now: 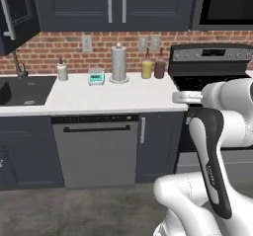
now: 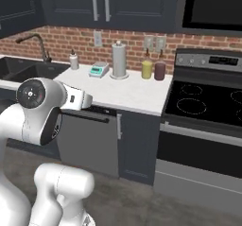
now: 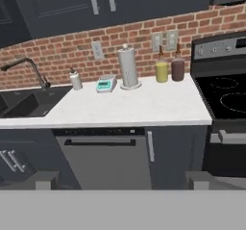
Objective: Gather all objects into one cabinet and sort the glasses and bowls to opposite sides.
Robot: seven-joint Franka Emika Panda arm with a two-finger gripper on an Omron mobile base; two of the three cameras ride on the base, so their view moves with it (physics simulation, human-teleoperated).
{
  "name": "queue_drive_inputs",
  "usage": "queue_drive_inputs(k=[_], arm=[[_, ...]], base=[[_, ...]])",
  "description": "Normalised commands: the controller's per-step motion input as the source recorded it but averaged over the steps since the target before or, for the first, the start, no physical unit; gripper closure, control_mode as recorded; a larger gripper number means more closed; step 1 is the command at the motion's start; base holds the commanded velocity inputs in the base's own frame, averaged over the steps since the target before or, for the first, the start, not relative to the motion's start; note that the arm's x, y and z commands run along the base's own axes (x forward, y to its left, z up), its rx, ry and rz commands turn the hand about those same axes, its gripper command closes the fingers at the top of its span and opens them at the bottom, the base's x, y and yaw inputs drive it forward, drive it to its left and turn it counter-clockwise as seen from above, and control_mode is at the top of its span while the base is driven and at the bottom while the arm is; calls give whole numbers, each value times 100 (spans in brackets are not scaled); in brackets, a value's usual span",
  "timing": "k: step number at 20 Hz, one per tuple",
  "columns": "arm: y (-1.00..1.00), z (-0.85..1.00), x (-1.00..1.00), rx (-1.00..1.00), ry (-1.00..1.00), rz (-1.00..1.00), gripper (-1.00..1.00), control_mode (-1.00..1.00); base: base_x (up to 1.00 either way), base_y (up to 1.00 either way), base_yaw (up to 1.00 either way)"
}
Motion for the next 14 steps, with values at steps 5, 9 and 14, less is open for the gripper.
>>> queue_drive_inputs(k=[5, 9, 14], arm=[[0, 0, 0, 0, 0, 0, -100, 100], [0, 0, 0, 0, 0, 0, -100, 100], [0, 0, 0, 0, 0, 0, -100, 100]], base=[[0, -93, -8], [0, -94, -6], [1, -93, -6]])
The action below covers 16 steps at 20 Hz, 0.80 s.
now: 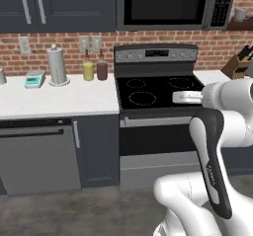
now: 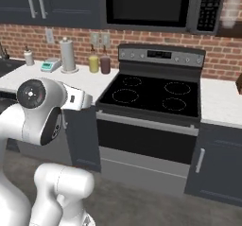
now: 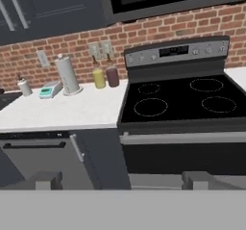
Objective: Gather all objects into one cabinet and sort the glasses and bowls to opposite sides.
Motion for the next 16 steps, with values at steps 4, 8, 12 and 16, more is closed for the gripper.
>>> queue_drive_inputs(k=[4, 8, 12, 16], arm=[[0, 0, 0, 0, 0, 0, -100, 100], [0, 0, 0, 0, 0, 0, -100, 100], [0, 0, 0, 0, 0, 0, -100, 100], [0, 0, 0, 0, 0, 0, -100, 100]], base=[[2, -92, -6], [4, -91, -5], [3, -65, -6], [0, -4, -1]])
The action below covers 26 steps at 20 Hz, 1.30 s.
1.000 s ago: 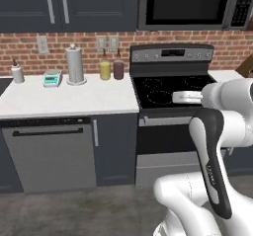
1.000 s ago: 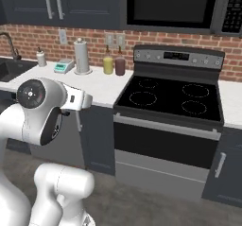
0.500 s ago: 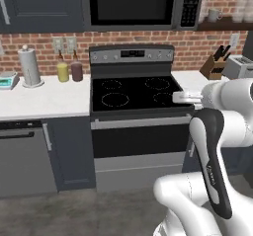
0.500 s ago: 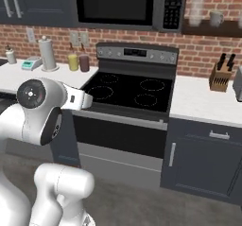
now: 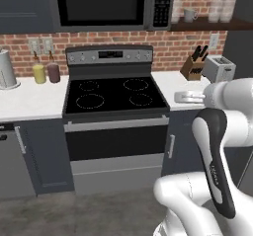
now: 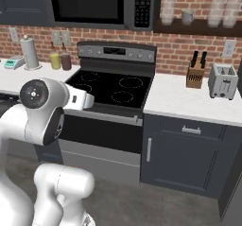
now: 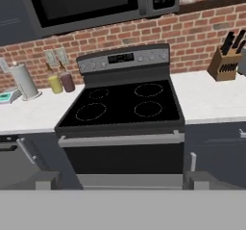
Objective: Gather all objects into one cabinet and sort the glasses and bowls to opposite sides.
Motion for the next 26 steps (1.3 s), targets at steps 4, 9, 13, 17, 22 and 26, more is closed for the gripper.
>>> queue_drive_inputs(k=[4, 9, 13, 17, 22, 26], arm=[[0, 0, 0, 0, 0, 0, -100, 100], [0, 0, 0, 0, 0, 0, -100, 100], [0, 0, 0, 0, 0, 0, -100, 100], [0, 0, 0, 0, 0, 0, -100, 100], [0, 0, 0, 0, 0, 0, -100, 100], [0, 0, 0, 0, 0, 0, -100, 100]], base=[[15, -44, 0], [38, -67, 0], [50, -59, -1], [69, -40, 0], [72, -22, 1], [65, -31, 4]])
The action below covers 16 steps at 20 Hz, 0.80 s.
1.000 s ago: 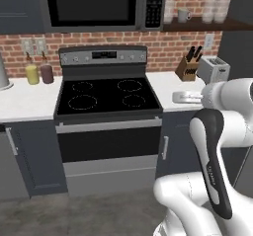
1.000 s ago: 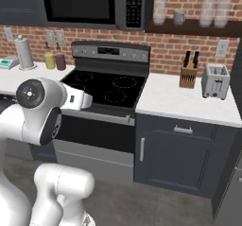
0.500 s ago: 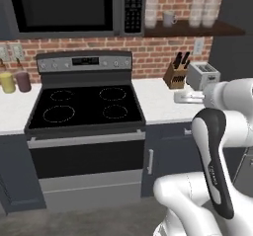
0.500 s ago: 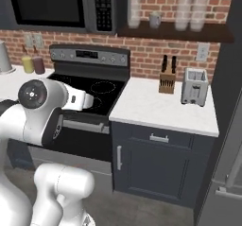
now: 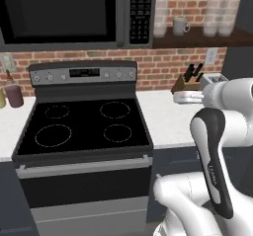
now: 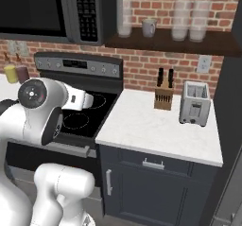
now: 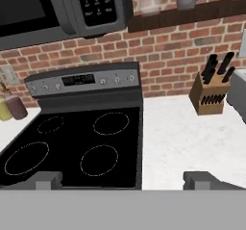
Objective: Gather all objects into one cabinet and sort the glasses and bowls to opposite sides.
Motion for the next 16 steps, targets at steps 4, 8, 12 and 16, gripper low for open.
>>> queue_drive_inputs(k=[4, 8, 12, 16], arm=[[0, 0, 0, 0, 0, 0, -100, 100], [0, 0, 0, 0, 0, 0, -100, 100], [0, 0, 0, 0, 0, 0, -100, 100], [0, 0, 0, 0, 0, 0, -100, 100]], base=[[26, -13, 0], [4, -32, 4], [13, -62, -2], [14, -52, -14]])
